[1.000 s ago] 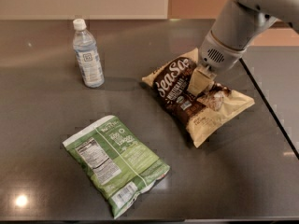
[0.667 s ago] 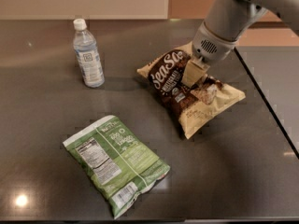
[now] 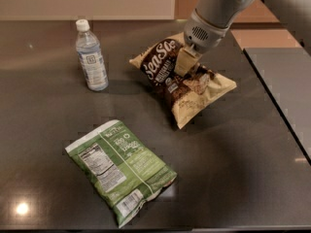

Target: Move brown chip bag near blue plastic bottle

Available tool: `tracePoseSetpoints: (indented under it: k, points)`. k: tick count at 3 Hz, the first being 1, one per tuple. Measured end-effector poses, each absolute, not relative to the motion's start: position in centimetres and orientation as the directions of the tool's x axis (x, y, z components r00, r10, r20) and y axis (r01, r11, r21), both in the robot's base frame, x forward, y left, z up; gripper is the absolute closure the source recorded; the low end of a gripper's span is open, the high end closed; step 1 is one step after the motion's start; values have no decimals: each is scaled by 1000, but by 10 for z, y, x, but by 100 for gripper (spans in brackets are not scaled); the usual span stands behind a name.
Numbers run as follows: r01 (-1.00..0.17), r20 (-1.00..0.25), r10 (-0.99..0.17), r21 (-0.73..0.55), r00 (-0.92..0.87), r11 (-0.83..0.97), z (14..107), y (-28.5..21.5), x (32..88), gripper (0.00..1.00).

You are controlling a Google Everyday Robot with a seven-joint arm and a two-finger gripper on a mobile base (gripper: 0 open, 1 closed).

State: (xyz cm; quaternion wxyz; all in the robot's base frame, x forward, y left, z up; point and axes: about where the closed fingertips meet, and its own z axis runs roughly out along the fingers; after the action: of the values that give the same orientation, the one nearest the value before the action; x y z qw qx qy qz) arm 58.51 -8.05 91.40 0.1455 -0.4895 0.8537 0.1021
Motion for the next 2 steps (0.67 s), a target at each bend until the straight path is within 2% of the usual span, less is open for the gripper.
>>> tracePoseSetpoints:
  k: [2]
  points:
    - [-892, -374, -821, 44, -432, 449, 922, -40, 605, 100]
